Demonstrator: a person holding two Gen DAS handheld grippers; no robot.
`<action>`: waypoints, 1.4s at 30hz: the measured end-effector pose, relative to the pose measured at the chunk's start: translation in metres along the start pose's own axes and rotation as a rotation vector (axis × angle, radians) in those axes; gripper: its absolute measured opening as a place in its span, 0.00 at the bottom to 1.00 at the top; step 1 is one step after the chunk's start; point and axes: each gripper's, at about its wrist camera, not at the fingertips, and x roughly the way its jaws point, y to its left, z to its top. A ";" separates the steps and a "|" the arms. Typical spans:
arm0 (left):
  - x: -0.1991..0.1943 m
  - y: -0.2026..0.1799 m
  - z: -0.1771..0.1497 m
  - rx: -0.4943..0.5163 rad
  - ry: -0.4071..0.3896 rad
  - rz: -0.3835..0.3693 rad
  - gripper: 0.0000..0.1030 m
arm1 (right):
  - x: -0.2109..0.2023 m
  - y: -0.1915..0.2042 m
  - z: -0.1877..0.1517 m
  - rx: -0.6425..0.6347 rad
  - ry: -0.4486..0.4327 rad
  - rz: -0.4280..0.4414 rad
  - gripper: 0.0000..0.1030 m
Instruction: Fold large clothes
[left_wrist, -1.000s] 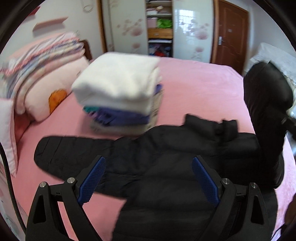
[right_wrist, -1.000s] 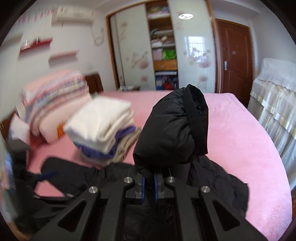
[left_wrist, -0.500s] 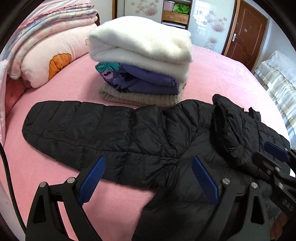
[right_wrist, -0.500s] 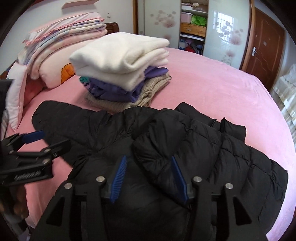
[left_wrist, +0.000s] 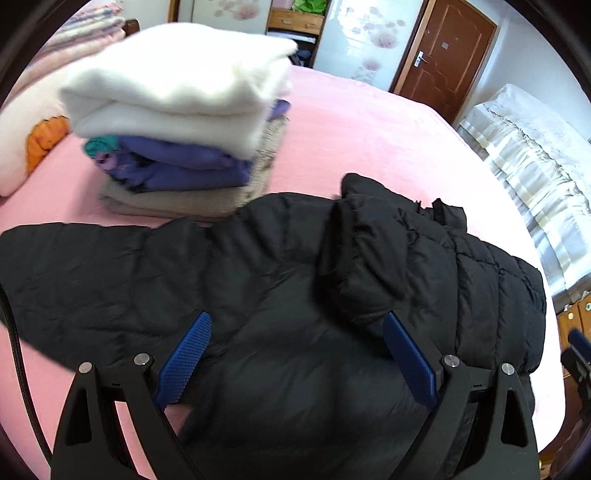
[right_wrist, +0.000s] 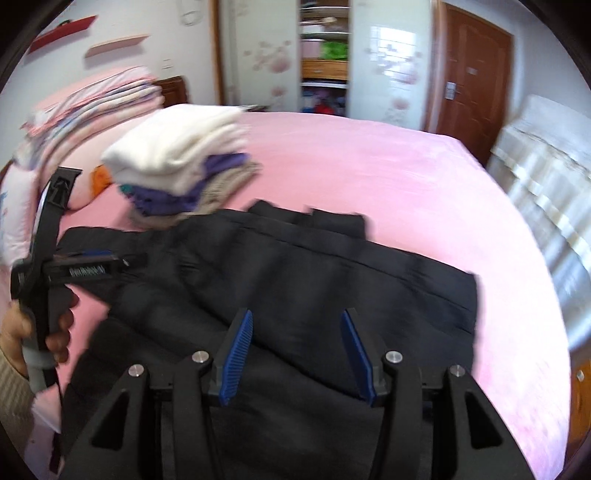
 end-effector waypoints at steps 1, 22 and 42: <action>0.006 -0.002 0.002 -0.007 0.008 -0.009 0.91 | -0.002 -0.011 -0.005 0.016 0.000 -0.022 0.49; 0.030 -0.025 0.001 -0.055 -0.003 0.095 0.06 | 0.011 -0.135 -0.066 0.300 0.064 -0.137 0.49; 0.019 -0.018 -0.030 -0.096 0.001 0.194 0.07 | 0.079 -0.116 0.013 0.233 0.036 -0.097 0.47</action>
